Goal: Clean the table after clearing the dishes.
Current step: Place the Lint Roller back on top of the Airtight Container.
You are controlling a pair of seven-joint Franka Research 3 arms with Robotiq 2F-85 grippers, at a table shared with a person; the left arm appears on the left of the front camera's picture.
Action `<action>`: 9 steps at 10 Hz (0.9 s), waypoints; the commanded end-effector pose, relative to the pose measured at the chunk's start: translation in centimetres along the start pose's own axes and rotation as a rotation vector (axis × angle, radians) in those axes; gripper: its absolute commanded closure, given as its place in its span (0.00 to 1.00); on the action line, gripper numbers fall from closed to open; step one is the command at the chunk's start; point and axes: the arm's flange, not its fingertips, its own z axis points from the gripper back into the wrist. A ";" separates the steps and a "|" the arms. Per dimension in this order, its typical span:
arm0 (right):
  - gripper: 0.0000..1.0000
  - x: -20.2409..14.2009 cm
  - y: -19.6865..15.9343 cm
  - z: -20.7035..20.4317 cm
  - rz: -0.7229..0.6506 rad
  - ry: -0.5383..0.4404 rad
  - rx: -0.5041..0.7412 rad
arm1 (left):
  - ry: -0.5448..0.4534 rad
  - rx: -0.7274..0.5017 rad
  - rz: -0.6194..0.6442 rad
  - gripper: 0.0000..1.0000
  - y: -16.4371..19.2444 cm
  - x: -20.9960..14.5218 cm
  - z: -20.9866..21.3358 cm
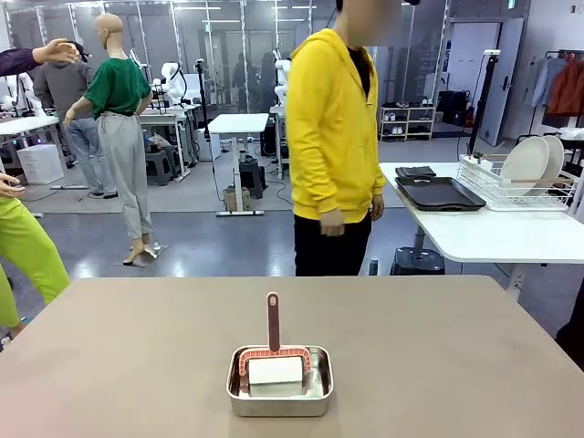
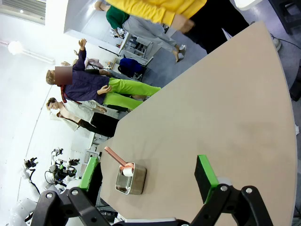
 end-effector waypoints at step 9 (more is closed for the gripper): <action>0.00 -0.1 0.3 0.2 0.004 0.008 0.002 | 0.008 -0.011 -0.003 0.00 -0.2 -0.2 0.2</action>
